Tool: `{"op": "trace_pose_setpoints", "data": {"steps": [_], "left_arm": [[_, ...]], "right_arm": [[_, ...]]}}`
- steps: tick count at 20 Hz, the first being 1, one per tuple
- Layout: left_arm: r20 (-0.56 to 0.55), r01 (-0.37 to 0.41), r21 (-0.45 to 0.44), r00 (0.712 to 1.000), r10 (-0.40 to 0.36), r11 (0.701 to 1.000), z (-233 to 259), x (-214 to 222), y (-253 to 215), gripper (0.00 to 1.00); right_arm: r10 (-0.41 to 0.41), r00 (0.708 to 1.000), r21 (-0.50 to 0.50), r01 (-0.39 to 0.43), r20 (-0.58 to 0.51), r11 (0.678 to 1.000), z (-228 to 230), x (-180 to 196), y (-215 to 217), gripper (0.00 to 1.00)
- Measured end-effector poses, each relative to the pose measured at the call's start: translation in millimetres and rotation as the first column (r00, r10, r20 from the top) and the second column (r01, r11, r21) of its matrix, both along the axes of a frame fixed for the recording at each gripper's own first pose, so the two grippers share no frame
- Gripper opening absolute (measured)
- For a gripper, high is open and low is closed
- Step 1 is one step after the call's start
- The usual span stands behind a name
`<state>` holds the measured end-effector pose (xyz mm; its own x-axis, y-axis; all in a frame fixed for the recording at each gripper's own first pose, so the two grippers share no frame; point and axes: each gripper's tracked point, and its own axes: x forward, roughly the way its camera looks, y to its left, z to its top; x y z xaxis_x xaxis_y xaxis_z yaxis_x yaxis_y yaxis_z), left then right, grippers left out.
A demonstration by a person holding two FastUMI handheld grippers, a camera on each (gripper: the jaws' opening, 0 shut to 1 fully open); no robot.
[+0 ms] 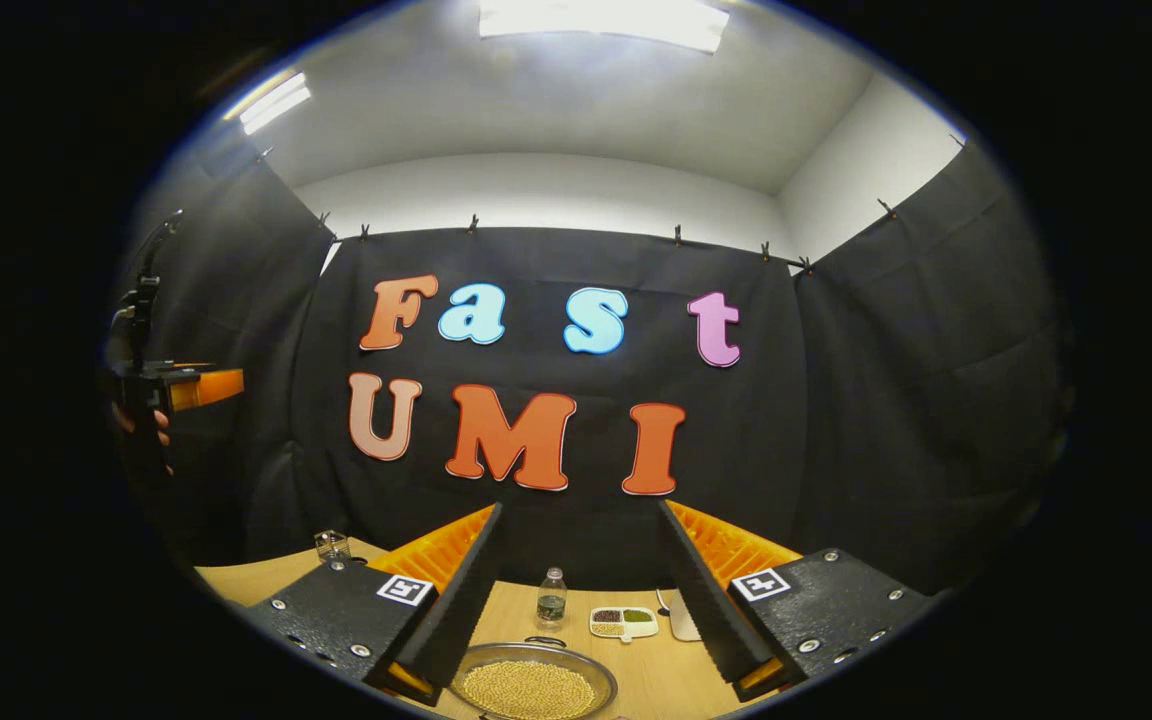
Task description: First push the handle of the pot to place it horizontally, then grasp the pot with both hands and set it on the induction cooktop.
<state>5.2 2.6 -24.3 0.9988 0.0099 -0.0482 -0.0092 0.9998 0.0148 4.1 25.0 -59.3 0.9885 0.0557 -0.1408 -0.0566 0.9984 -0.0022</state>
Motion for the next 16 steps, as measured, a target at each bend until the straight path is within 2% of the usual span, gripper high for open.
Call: {"op": "trace_pose_setpoints", "data": {"steps": [2,4,5,7,10,12,16], "left_arm": [[-0.006,0.003,0.006,1.000,-0.003,1.000,-3.7,1.6,-2.2,0.96],[-0.012,0.007,0.013,1.000,-0.007,1.000,-7.3,2.3,-4.0,0.96],[-0.016,0.005,0.020,1.000,-0.005,1.000,-9.5,2.3,-3.3,0.96],[-0.026,0.004,0.032,1.000,-0.003,0.999,-14.8,3.3,-2.9,0.96],[-0.043,0.004,0.038,0.999,-0.002,0.999,-20.7,4.3,-4.2,0.96],[-0.052,0.005,0.035,0.999,-0.003,0.999,-25.7,5.9,-4.2,0.96],[-0.078,0.008,0.038,0.997,-0.005,0.999,-38.9,7.9,-6.0,0.96]], "right_arm": [[0.025,0.999,-0.004,-0.025,-0.041,1.000,-22.2,-2.8,8.6,0.93],[0.091,0.991,0.006,-0.091,-0.095,0.996,-48.0,-6.0,26.5,0.93],[0.120,0.983,0.010,-0.120,-0.136,0.993,-63.6,-8.2,34.5,0.97],[0.168,0.959,0.008,-0.171,-0.229,0.985,-99.5,-16.0,45.0,0.93],[0.228,0.906,-0.008,-0.247,-0.356,0.969,-149.8,-32.4,69.2,0.92],[0.274,0.856,0.004,-0.303,-0.438,0.953,-183.0,-46.2,90.2,0.89],[0.317,0.768,0.035,-0.359,-0.556,0.932,-234.1,-69.6,115.9,0.76]]}}
